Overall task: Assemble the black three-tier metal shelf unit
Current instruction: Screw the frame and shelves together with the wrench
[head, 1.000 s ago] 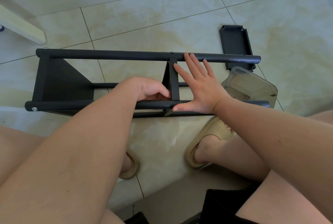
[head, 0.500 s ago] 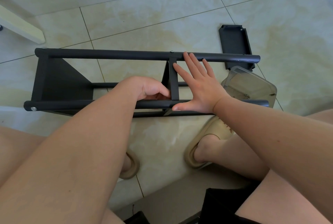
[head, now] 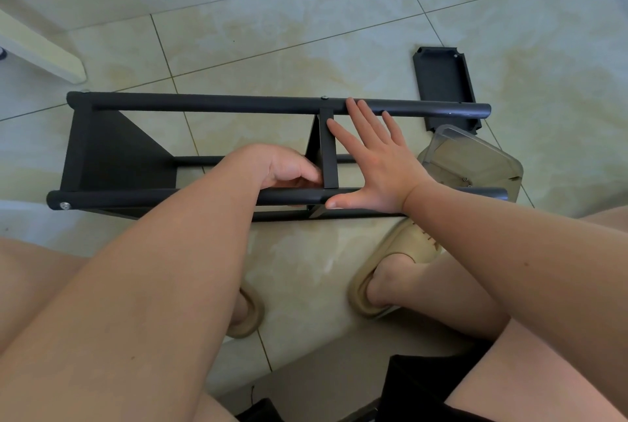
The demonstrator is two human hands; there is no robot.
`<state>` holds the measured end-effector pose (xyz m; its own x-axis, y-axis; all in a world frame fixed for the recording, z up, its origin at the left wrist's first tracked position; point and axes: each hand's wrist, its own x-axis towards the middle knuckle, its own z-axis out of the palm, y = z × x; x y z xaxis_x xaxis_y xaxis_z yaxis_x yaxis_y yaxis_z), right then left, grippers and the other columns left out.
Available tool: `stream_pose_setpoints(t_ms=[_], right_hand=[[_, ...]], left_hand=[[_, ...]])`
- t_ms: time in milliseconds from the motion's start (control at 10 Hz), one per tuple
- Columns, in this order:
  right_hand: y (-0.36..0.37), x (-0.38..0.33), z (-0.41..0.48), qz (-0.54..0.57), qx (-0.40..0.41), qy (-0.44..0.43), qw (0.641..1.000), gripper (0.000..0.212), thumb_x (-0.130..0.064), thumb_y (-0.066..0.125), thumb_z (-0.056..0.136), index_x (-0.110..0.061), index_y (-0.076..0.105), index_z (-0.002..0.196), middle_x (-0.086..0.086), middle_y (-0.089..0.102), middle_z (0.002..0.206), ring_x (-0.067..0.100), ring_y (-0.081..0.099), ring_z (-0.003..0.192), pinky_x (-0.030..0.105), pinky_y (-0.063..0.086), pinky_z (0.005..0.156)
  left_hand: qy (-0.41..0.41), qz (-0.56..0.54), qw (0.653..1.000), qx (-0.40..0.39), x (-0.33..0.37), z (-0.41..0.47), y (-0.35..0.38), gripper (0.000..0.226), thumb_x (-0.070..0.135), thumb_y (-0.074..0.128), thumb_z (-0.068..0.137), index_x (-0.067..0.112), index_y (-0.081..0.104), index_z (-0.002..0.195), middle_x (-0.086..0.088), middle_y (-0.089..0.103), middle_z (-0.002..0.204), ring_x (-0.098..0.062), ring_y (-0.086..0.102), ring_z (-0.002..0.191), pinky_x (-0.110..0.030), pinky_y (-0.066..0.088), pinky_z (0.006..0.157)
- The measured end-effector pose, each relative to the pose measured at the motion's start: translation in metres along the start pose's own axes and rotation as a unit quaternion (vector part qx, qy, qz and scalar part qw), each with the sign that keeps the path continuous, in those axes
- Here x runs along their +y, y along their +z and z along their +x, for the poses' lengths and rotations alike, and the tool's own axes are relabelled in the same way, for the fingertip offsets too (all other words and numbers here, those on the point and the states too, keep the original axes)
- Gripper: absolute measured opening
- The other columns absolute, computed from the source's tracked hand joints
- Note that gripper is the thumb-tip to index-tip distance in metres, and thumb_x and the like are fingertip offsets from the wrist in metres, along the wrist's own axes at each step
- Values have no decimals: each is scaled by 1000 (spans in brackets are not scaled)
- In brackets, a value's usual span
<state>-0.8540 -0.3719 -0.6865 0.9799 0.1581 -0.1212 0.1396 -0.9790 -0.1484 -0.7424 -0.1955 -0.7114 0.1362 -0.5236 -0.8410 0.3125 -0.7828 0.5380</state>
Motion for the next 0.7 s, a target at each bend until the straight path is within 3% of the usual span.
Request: stream_pose_setpoints(t_ms=[100, 200, 300, 400, 500, 700], right_hand=[[0, 0, 0, 0, -1, 1, 1000, 124, -98, 33, 67, -21, 13, 163, 17, -3, 169, 32, -6, 156, 56, 0, 125], [0, -1, 0, -1, -2, 2, 1000, 124, -98, 33, 67, -21, 12, 163, 16, -3, 169, 32, -6, 156, 56, 0, 125], [0, -1, 0, 0, -2, 1, 1000, 124, -98, 34, 67, -21, 12, 163, 17, -3, 169, 32, -5, 156, 57, 0, 125], [0, 0, 0, 2, -1, 0, 1000, 124, -98, 33, 67, -22, 12, 163, 17, -3, 169, 32, -6, 156, 56, 0, 125], [0, 0, 0, 1, -3, 1, 1000, 124, -98, 33, 67, -22, 12, 163, 16, -4, 169, 32, -6, 156, 56, -1, 125], [1, 0, 0, -2, 1, 1, 1000, 124, -98, 34, 68, -21, 13, 163, 17, -3, 169, 32, -5, 156, 57, 0, 125]], left_hand=[[4, -37, 999, -5, -2, -1, -3, 29, 13, 58, 92, 3, 72, 115, -12, 74, 110, -24, 65, 101, -36, 47, 100], [-3, -76, 997, -16, 0, -2, -1, 23, 13, 57, 92, 4, 72, 107, -12, 69, 85, -21, 63, 76, -34, 54, 82], [-23, -49, 998, -16, 2, -1, 0, 17, 19, 61, 93, 9, 71, 102, -7, 67, 80, -19, 63, 72, -36, 55, 86], [-18, -29, 999, -20, 1, 0, -1, 19, 18, 58, 94, 8, 72, 102, -9, 70, 90, -19, 64, 75, -33, 53, 80], [-2, -47, 999, -17, 0, -2, -2, 24, 13, 56, 94, 6, 73, 108, -14, 71, 101, -22, 64, 87, -36, 51, 90], [-20, -60, 998, -15, 1, -1, -1, 18, 18, 60, 93, 8, 71, 104, -7, 67, 84, -20, 62, 78, -38, 53, 92]])
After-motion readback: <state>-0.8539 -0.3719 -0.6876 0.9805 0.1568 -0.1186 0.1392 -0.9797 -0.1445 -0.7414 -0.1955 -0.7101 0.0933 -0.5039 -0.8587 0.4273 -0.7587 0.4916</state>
